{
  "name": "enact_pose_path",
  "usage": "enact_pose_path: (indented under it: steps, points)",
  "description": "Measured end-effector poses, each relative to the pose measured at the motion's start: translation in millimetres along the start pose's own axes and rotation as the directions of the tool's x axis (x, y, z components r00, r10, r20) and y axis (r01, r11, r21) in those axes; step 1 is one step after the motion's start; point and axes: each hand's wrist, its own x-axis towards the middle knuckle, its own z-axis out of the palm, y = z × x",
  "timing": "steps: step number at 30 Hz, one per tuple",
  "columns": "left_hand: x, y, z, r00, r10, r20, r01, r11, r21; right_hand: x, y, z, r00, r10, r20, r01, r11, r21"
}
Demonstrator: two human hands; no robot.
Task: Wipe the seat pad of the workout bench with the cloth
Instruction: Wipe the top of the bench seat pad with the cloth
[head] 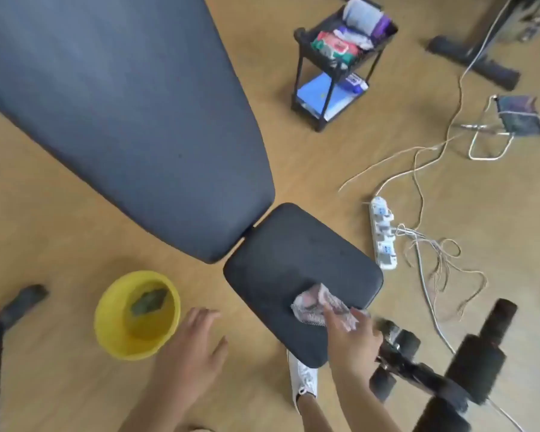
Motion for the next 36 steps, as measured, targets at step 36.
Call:
enact_pose_path:
  steps: [36]
  points:
    - [162, -7, 52, 0.977, -0.016, 0.214, -0.016, 0.989, 0.147, 95, 68, 40, -0.118, -0.755, 0.646, 0.987, -0.016, 0.161]
